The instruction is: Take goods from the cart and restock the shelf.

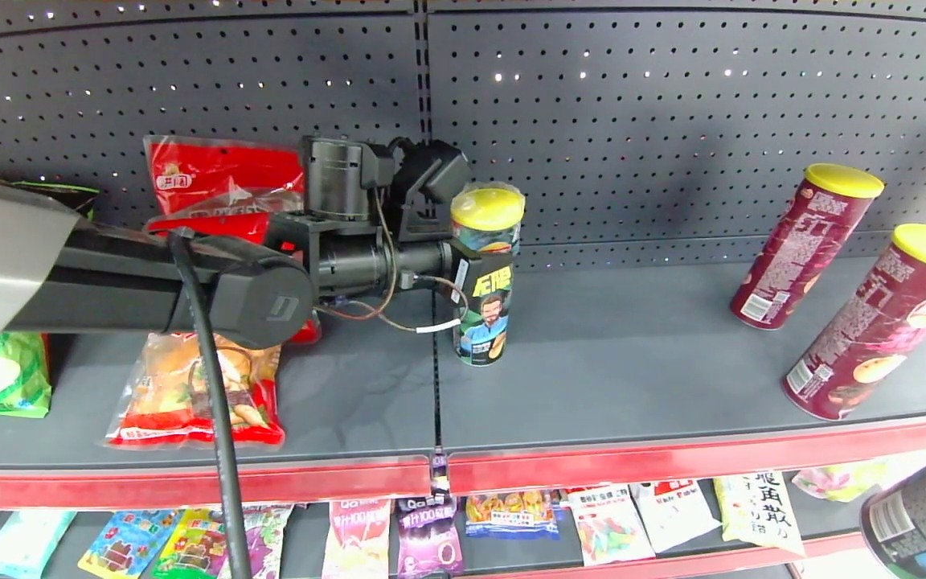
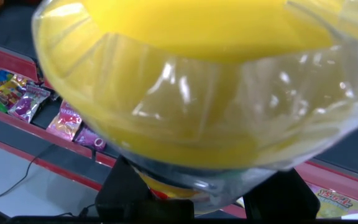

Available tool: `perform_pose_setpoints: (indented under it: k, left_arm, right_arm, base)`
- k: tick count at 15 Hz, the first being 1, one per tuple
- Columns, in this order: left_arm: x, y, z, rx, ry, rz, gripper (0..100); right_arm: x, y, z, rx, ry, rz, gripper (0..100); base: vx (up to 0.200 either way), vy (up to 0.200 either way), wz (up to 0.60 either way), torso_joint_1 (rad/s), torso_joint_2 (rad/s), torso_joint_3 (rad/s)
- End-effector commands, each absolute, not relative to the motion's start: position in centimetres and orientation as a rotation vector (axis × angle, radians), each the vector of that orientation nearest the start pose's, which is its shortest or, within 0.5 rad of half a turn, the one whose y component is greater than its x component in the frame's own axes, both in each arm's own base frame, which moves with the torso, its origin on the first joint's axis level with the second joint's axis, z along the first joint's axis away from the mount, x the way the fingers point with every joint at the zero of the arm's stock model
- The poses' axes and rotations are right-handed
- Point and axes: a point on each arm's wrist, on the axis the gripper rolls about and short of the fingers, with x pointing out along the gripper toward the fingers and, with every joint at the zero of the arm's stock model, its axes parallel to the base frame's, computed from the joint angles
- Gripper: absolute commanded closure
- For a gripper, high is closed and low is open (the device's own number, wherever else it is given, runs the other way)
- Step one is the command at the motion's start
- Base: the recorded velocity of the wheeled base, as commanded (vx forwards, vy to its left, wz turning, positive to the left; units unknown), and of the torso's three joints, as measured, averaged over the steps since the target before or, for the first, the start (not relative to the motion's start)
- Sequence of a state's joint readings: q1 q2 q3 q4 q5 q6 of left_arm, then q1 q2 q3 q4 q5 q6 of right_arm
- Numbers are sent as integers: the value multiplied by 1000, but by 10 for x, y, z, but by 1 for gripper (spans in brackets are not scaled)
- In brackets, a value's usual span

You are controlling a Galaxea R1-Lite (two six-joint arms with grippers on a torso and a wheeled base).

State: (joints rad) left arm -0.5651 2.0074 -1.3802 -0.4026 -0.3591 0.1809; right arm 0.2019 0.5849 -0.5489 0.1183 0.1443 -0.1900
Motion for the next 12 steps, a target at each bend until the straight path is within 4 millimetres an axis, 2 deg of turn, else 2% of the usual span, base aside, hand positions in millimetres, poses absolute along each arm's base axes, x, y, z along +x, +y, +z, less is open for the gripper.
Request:
perform_pose_setpoints:
  k: [1, 4, 8, 12]
  left_arm:
    - [342, -227, 209, 191, 145, -940, 100]
    - [340, -226, 210, 191, 144, -941, 100]
    - [308, -227, 225, 140, 152, -981, 100]
    - [283, -220, 225, 133, 182, -1006, 100]
  right_arm:
    - [28, 9, 219, -192, 124, 361, 100]
    - [28, 9, 219, -192, 124, 361, 100]
    - [28, 9, 217, -192, 128, 362, 100]
    - [28, 9, 218, -192, 127, 362, 100]
  base:
    - [0, 0, 0, 0, 0, 0]
    - [0, 0, 0, 0, 0, 0]
    - [0, 0, 0, 0, 0, 0]
    - [0, 0, 0, 0, 0, 0]
